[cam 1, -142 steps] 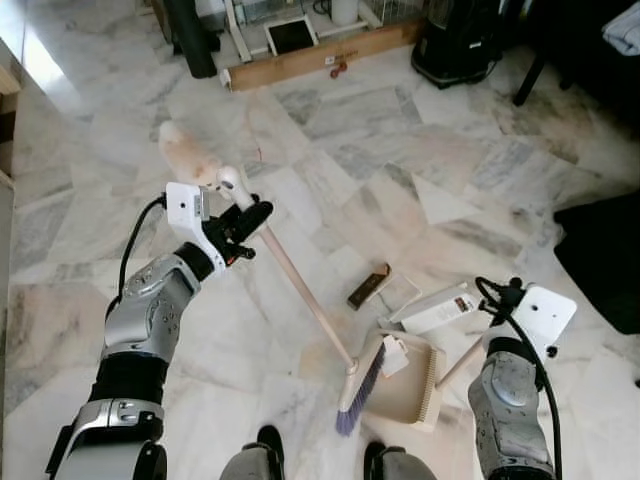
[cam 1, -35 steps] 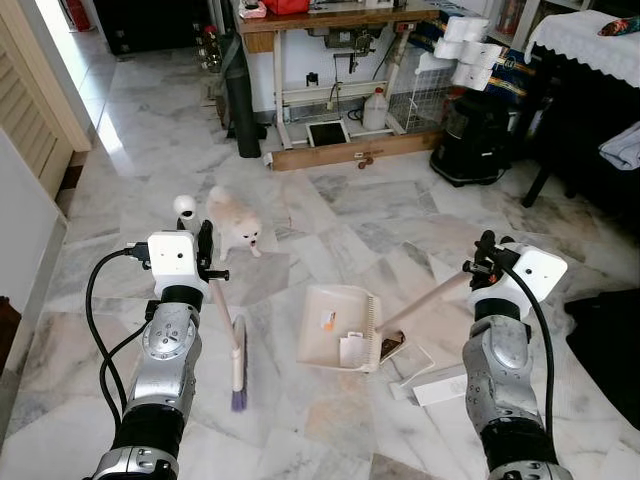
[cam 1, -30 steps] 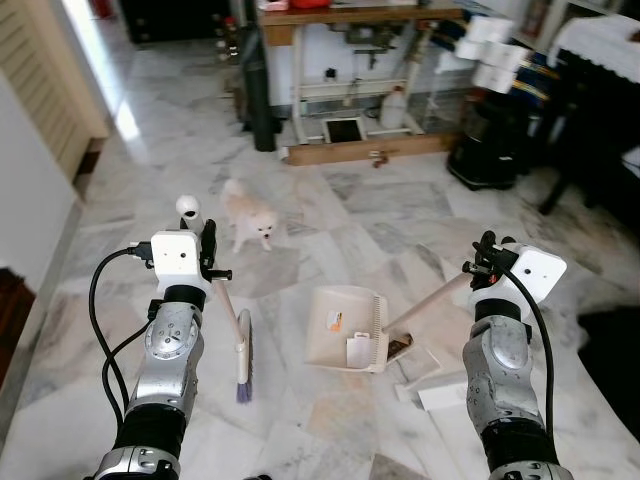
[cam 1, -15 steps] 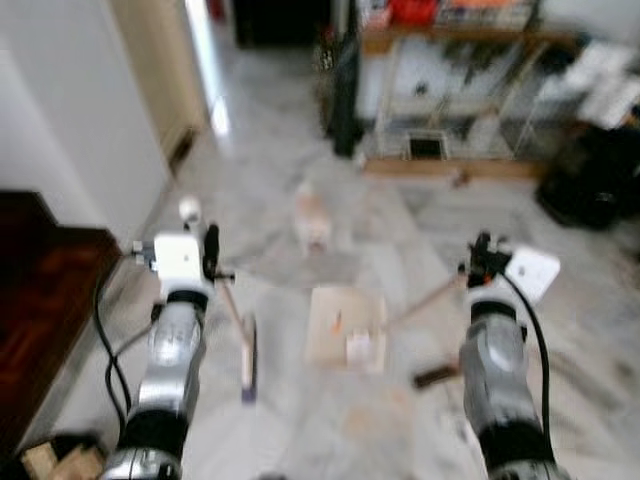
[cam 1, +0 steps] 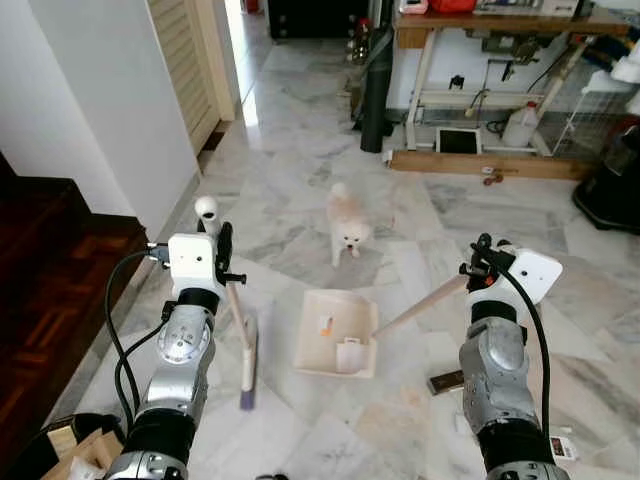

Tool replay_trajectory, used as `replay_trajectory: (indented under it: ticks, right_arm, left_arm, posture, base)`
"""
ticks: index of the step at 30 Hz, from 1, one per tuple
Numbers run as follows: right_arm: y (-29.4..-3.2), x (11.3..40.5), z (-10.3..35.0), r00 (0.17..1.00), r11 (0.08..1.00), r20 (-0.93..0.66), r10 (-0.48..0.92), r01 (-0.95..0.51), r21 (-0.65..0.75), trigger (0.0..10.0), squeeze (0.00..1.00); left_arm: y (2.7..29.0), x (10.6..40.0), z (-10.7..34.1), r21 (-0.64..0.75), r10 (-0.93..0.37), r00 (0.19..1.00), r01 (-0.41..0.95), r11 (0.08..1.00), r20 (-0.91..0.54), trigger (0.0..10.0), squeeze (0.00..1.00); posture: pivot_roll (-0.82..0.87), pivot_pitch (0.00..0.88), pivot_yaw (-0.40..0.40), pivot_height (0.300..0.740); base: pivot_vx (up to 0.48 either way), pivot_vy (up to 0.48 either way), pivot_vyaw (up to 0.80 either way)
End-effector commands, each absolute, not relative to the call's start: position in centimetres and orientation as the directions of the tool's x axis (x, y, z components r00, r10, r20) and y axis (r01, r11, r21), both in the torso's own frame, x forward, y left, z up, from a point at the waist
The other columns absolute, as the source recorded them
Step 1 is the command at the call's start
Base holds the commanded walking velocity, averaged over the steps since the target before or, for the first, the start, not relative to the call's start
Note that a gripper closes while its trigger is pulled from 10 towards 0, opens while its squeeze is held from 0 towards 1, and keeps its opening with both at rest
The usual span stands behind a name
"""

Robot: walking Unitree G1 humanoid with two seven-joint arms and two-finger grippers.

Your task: Sweep floor

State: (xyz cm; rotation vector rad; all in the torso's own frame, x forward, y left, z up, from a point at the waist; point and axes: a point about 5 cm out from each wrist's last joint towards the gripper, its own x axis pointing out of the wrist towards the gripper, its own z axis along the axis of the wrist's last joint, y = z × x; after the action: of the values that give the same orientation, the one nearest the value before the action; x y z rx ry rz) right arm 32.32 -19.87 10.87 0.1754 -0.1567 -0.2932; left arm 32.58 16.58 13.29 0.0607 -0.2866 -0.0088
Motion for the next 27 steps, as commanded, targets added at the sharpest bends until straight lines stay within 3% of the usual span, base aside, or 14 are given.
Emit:
replay_trajectory:
  ticks: [1, 27]
  right_arm:
    - [-19.58, 32.67, 11.86, 0.941, 0.943, 0.170, -0.292, 0.254, 0.217, 10.0, 0.00]
    - [-19.60, 33.04, 11.88, 0.952, 0.950, 0.145, -0.268, 0.235, 0.207, 10.0, 0.00]
  left_arm:
    - [16.67, 32.48, 14.01, 0.083, -0.025, 0.948, -0.001, 0.997, 0.318, 10.0, 0.00]
    - [16.18, 32.38, 13.37, 0.071, -0.031, 0.961, 0.012, 0.997, 0.275, 10.0, 0.00]
  posture:
    - [0.01, 0.000, 0.007, 0.740]
    - [-0.02, 0.015, -0.008, 0.740]
  base:
    - [0.000, 0.000, 0.00]
    - [0.000, 0.000, 0.00]
